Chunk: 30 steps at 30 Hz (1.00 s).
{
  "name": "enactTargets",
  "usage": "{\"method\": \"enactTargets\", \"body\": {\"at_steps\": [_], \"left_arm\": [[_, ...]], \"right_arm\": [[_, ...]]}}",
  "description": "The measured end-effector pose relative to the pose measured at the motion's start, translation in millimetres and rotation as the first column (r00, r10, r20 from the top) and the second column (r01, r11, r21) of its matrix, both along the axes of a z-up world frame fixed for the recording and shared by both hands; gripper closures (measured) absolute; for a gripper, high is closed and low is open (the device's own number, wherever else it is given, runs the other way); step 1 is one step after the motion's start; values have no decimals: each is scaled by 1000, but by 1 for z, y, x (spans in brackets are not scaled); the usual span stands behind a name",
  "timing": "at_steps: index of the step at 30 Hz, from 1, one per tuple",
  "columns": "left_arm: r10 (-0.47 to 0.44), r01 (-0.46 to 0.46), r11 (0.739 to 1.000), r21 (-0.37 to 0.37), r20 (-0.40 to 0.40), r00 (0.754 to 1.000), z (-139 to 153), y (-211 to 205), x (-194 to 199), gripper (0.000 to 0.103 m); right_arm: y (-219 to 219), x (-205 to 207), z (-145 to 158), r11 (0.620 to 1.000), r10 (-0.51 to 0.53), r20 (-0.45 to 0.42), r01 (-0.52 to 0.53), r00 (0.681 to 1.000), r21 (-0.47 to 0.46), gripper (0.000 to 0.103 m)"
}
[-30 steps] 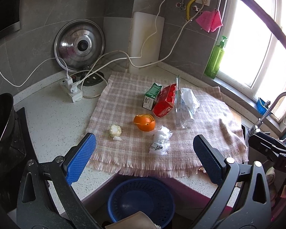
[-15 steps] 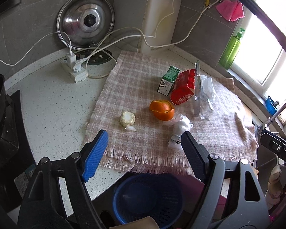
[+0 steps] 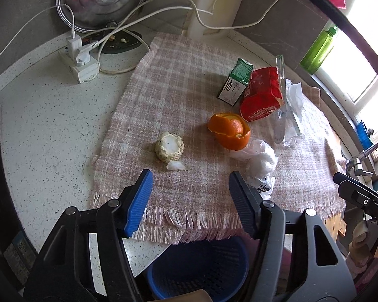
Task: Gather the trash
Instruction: 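Reach the right tool to the clear plastic bag while the left tool approaches the white husk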
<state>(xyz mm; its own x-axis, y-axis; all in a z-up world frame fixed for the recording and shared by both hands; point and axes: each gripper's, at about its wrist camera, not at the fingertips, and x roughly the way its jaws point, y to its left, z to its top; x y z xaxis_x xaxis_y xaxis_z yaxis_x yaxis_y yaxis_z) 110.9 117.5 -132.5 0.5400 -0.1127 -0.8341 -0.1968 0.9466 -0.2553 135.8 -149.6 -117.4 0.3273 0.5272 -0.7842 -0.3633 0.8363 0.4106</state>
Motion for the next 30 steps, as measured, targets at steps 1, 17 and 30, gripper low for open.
{"method": "enactTargets", "body": {"at_steps": [1,17,30], "left_arm": [[-3,3,1000,-4,-10,1000,-4,1,4,44],[-20,15,998,-58,-85,996,-41,19,47,48],[-38,38,999,-1,-126,991,-57,13,65,48]], "right_arm": [[3,3,-3,1000,0,-12,0,1000,4,9],[35,50,-49,996,-18,-223,37,975,82,20],[63,69,-74,1000,-28,-277,25,961,-13,21]]}}
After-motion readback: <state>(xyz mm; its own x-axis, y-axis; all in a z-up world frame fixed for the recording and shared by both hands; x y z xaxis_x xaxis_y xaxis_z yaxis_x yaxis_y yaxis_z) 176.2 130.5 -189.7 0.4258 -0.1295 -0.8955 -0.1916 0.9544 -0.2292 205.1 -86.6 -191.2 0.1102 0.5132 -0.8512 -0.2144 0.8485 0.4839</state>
